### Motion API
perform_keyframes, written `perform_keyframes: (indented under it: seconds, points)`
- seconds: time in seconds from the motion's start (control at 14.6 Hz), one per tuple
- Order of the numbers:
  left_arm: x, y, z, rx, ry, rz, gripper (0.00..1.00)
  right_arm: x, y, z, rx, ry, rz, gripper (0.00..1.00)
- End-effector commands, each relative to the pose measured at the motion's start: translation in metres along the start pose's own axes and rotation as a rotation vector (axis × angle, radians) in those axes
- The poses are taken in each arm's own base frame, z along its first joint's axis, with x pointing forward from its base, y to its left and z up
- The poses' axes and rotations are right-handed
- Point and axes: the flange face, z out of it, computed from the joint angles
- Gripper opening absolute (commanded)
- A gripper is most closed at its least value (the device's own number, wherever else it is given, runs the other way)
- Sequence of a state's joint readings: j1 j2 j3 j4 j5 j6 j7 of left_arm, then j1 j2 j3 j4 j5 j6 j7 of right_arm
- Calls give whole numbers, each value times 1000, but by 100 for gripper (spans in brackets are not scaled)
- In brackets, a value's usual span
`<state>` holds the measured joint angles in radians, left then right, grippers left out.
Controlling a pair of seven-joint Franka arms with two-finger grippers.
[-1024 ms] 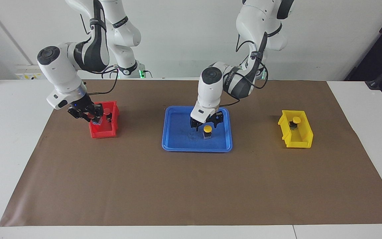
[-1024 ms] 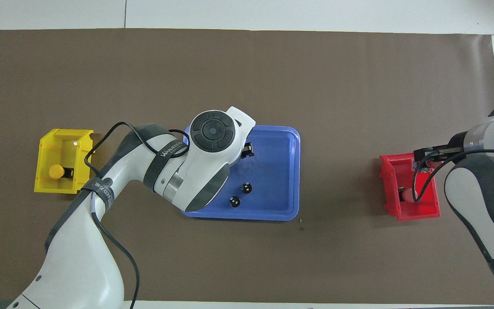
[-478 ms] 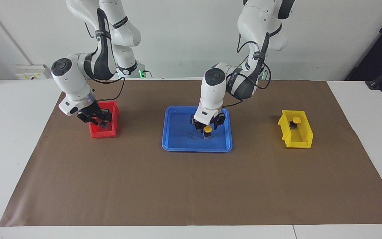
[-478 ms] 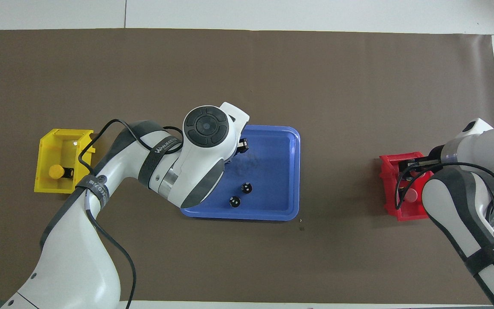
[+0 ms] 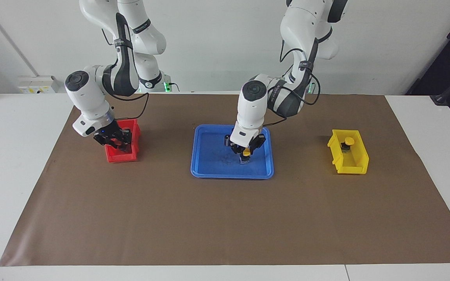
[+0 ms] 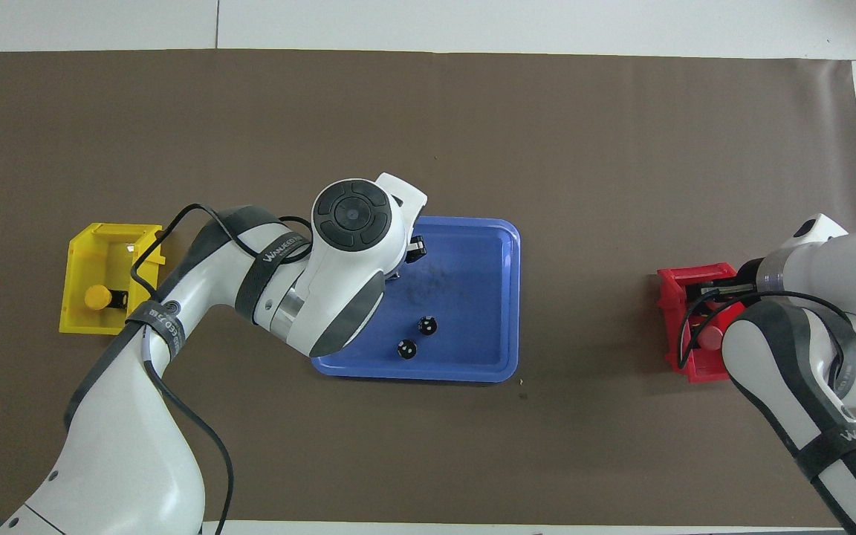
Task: Sort red and yellow buttons by color
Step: 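Release red with the right gripper while the left gripper carries yellow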
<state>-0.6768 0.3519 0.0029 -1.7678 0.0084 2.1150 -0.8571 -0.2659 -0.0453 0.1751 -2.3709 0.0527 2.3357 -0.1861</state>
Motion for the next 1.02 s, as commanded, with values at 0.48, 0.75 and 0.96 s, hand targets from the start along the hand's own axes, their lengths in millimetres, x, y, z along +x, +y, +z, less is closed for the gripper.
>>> perform_keyframes:
  seconds: [0.48,0.75,0.96]
  points:
    - [112,-170,-98,44,-64,21,2,42,-2,-99,16,-26,-36,84]
    - [168,-310,-104,30,-90,133,2,49,-20,-186,17,-53,8,100]
    - [184,-374,-91,16,-65,199,2,46,-10,-244,5,-69,64,100]
